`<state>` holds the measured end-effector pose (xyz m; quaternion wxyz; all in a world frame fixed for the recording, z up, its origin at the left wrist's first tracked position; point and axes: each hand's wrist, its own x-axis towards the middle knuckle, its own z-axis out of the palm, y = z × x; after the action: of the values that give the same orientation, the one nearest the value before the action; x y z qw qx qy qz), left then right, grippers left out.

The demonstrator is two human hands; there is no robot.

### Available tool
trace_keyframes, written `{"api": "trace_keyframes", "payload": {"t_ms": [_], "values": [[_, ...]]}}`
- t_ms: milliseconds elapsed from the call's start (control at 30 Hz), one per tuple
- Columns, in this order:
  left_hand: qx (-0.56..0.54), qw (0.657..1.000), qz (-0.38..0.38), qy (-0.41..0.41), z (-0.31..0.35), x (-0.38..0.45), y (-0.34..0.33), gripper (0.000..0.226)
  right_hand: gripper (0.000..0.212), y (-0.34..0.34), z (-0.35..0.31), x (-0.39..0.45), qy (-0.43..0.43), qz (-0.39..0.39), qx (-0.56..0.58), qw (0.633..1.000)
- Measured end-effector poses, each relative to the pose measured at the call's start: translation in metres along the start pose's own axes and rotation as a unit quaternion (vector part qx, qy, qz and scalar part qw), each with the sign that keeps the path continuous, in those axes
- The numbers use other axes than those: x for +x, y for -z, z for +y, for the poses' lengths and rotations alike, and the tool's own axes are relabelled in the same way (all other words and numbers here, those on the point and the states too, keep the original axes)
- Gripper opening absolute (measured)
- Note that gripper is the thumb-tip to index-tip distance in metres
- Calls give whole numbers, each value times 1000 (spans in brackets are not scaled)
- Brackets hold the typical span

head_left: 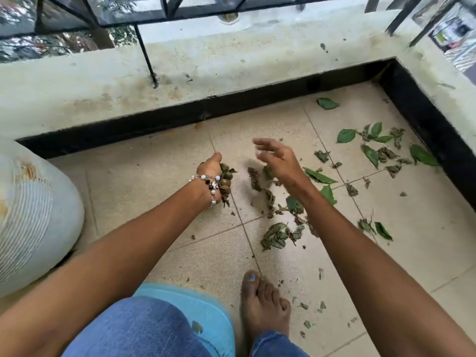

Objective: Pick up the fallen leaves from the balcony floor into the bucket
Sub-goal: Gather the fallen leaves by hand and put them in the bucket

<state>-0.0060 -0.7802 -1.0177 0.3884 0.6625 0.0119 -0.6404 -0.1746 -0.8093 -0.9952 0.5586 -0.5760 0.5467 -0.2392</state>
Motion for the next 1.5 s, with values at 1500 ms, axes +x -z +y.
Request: {"api": "trace_keyframes", "payload": {"t_ms": [1500], "values": [[152, 985, -37, -70, -52, -66, -53, 28, 56, 17, 29, -114, 19, -78, 72, 994]]}}
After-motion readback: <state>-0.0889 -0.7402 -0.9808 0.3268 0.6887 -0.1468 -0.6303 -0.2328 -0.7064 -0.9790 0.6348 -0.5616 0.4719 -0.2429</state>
